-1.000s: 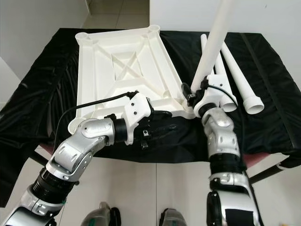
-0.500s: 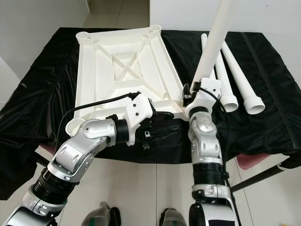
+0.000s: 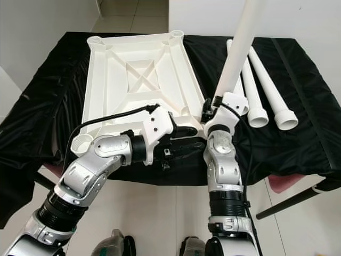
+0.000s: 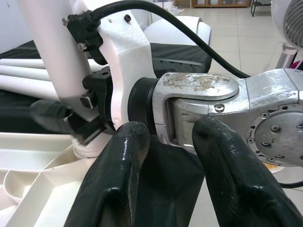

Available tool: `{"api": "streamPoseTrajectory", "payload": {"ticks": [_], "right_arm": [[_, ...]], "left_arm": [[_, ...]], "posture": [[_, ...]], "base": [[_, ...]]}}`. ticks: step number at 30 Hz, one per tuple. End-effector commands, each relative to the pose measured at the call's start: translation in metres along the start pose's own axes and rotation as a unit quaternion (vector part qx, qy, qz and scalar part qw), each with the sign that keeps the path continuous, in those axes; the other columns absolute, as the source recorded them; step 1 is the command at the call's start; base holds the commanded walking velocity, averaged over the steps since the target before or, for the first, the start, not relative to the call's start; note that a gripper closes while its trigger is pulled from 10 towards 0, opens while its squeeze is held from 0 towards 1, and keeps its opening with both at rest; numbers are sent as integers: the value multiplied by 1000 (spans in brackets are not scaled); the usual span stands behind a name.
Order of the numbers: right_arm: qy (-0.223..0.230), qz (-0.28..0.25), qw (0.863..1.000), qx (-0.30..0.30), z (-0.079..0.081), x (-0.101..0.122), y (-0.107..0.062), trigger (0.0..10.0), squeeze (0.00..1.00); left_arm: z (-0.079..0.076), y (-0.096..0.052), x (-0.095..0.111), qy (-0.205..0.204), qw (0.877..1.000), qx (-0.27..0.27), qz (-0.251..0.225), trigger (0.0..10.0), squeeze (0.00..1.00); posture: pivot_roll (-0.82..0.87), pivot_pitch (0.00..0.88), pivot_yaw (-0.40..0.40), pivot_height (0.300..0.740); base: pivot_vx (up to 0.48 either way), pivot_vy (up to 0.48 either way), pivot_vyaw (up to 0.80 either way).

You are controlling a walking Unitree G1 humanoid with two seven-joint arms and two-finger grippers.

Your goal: Building children table

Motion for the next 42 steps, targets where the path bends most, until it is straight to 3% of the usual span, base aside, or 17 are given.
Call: {"api": "streamPoseTrajectory", "payload": {"ticks": [1,6,7,8,10,12,15,17,26,35,37,42], "right_arm": [[5,0,1000,4,-1,0,-2,10000,1000],[12,-7,1000,23,1,3,-3,10000,1000],[19,-7,998,66,4,4,-4,10000,851],[22,-6,993,119,8,5,-6,10000,0],[22,-6,993,119,8,5,-6,10000,0],[18,-9,978,206,8,9,-10,10000,0],[13,-12,974,225,7,12,-11,10000,0],[2,-15,964,266,0,17,-10,10000,0],[-26,-16,944,328,-27,25,2,10000,0],[-38,25,922,385,-30,10,11,10000,0],[-39,39,911,409,-27,5,12,10000,0],[-42,47,903,424,-21,0,16,10000,0]], "left_arm": [[3,-2,-5,-1,1000,20,7,10000,0],[3,-2,-5,0,1000,21,7,10000,0],[3,-1,-5,0,1000,21,6,10000,0],[4,-1,-5,1,1000,22,6,10000,0],[4,-1,-5,1,1000,22,6,10000,0],[5,-1,-4,2,1000,24,5,10000,0],[6,-1,-3,3,1000,24,5,10000,0],[8,-2,-1,2,1000,25,3,10000,0],[17,-6,1,2,999,35,8,10000,0],[16,-6,1,1,999,35,7,10000,0],[16,-6,2,1,999,35,7,10000,0],[16,-6,2,1,999,35,7,10000,0]], "posture": [[-71,23,25,740],[-73,16,23,740],[-75,20,23,740],[-78,19,24,740],[-78,19,24,740],[-76,15,18,740],[-76,19,16,740],[-80,73,37,740],[-61,100,50,740],[-51,102,54,740],[-46,100,54,740],[-45,101,53,740]], "base": [[0,0,0],[0,0,0],[0,0,0],[0,0,0],[0,0,0],[0,0,0],[0,0,0],[0,0,0],[0,0,0],[0,0,0],[0,0,0],[0,0,0]]}}
Point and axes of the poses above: a point about 5 cm out from each wrist's last joint towards the gripper, its own y axis pointing out of the wrist towards the gripper, its own x axis along the axis of the wrist's last joint, z = x × y, the point moved 3 cm from there along y, pointing out of the wrist towards the gripper, and after that the axes turned 1 degree about y, right-handed, at the moved point
